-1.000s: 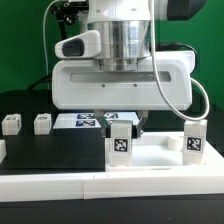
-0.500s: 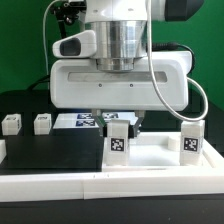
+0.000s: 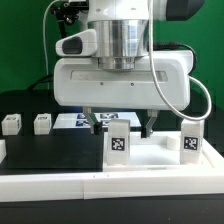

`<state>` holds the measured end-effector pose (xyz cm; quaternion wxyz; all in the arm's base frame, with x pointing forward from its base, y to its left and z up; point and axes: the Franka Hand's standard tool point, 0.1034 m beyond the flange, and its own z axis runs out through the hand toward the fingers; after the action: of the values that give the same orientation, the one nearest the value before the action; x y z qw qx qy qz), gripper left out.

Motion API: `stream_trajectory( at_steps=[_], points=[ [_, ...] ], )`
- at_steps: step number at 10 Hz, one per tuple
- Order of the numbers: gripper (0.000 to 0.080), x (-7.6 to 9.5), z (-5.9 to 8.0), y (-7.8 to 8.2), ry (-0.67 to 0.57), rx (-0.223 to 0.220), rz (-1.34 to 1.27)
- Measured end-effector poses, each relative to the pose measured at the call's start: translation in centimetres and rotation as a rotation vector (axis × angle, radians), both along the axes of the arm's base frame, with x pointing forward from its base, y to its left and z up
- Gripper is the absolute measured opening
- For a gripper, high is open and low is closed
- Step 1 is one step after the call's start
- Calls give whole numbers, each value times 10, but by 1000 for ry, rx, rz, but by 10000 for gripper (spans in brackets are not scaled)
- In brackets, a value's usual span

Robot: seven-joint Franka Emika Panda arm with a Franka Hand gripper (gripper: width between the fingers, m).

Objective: Assemble square table

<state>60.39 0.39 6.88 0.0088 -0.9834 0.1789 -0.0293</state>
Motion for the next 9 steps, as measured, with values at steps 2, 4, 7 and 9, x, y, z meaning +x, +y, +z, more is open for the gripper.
stream_trajectory(
  at_steps=[2, 4, 7, 9],
  points=[
    [647, 0, 0, 0, 0, 0, -1],
    [649, -15, 12, 10, -3, 22, -153],
    [649, -36, 24, 28, 29, 59, -332],
    [649, -37, 23, 27, 29, 59, -332]
  ],
)
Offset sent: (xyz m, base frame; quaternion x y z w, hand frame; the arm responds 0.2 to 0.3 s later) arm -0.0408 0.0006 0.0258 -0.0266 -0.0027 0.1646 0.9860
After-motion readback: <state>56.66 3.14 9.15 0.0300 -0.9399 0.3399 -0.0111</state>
